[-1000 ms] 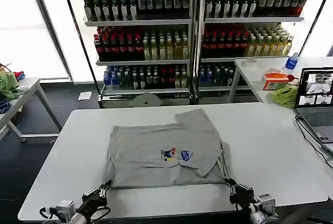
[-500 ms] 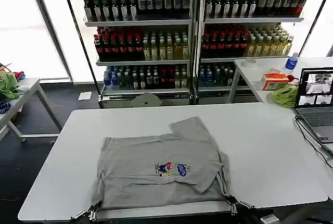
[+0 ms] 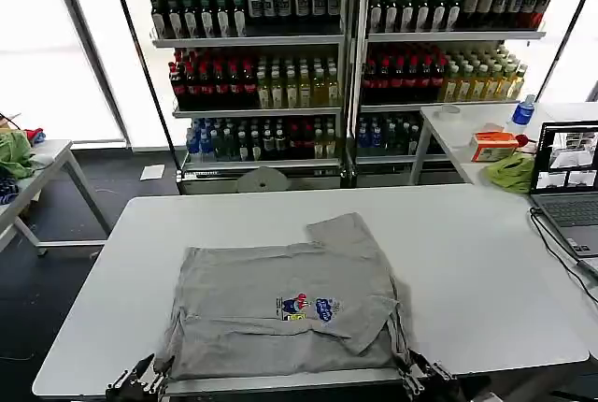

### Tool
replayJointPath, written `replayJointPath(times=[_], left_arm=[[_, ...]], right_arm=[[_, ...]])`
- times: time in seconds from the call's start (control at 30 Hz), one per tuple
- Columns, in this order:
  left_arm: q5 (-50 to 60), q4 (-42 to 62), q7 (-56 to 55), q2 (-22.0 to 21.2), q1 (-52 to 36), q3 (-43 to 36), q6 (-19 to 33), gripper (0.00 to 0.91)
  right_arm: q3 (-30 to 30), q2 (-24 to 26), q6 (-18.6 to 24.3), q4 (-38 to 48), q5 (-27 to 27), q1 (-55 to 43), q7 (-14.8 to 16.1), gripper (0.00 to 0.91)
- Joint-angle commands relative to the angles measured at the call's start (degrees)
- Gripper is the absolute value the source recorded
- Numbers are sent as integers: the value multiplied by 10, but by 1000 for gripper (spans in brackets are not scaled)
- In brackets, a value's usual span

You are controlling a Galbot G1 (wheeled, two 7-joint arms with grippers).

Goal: Fold and organize the clothes.

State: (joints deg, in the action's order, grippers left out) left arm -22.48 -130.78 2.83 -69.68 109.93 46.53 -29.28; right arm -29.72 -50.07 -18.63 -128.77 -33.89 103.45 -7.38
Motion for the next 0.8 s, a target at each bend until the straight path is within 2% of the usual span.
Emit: replayJointPath(times=[0.03, 0.1, 0.2, 0.33, 0.43, 0.53, 0.63, 0.8], left_arm=[[-26, 1, -2, 19, 1, 38, -6, 907], [-34, 9, -2, 31, -17, 46, -11, 907], [-55, 21, 0, 64, -58, 54, -22, 907], [-89, 59, 1, 109, -126, 38, -31, 907], [-107, 100, 4, 134, -180, -2, -29, 907], [-107, 162, 13, 161, -247, -45, -28, 907], [-118, 218, 19, 179, -309, -84, -22, 907], [-143, 290, 18, 196, -393, -141, -18, 907]], right_arm=[[-17, 0, 8, 11, -23, -42, 5, 907], [-26, 0, 8, 25, -42, -77, 12, 907], [-44, 15, 0, 42, -78, -123, 40, 907], [-31, 30, -30, 85, -95, -232, 75, 907], [8, 27, -65, 128, -99, -326, 97, 907], [87, 6, -121, 213, -98, -455, 121, 907], [152, -20, -142, 303, -87, -574, 130, 907], [233, -65, -135, 434, -70, -672, 140, 907]])
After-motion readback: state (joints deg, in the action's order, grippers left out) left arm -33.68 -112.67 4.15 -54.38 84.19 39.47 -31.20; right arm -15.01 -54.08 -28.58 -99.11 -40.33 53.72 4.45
